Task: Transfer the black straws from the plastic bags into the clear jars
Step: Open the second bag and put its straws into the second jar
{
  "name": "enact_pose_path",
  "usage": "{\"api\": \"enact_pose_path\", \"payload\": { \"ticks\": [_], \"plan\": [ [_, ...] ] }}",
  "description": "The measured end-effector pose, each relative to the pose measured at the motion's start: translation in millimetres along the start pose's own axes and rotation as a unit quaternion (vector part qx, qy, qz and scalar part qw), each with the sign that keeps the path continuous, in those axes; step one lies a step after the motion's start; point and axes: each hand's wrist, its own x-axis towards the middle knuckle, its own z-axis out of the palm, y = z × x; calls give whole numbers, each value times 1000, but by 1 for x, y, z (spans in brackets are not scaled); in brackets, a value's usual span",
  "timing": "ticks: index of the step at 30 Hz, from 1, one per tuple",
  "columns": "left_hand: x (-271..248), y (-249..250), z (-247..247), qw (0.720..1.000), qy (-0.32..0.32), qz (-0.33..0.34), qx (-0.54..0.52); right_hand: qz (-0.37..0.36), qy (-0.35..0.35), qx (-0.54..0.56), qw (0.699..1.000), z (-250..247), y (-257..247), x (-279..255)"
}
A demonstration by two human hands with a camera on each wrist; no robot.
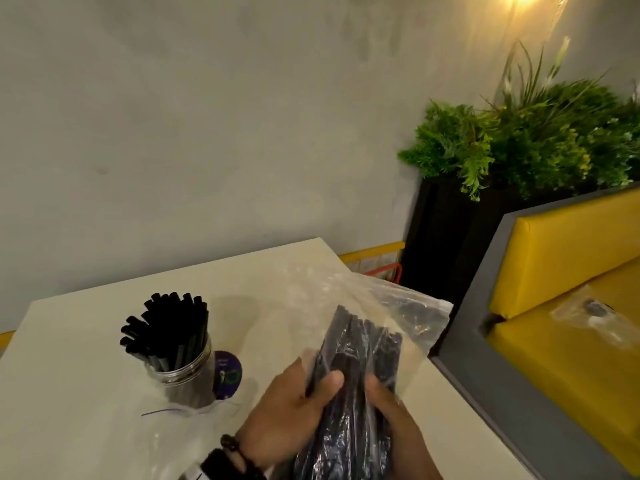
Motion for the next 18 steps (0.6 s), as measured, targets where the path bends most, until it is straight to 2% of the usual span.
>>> {"api": "enact_pose_path", "payload": {
  "ticks": [3, 5, 8, 10, 15, 17, 18],
  "plan": [
    [-2, -7, 2, 996, 87, -7, -11, -5, 58, -213, 975, -11, 9, 15],
    [-7, -2, 10, 997, 81, -3, -2, -48, 96, -270, 957, -10, 12, 25],
    [-13, 7, 18, 1000, 5, -11, -24, -61, 82, -222, 970, -5, 10, 20],
    [-16, 8, 16, 997, -15, 11, 73, -61, 69, -173, 981, -11, 8, 15],
    [-17, 5, 28, 983, 36, 47, 173, -33, 57, -110, 992, -13, 13, 14],
    [-23, 8, 32, 984, 65, 59, 156, -19, 41, -59, 997, -14, 11, 12],
    [-27, 8, 32, 989, 78, 55, 113, -16, 23, -47, 998, -15, 9, 11]
  ]
}}
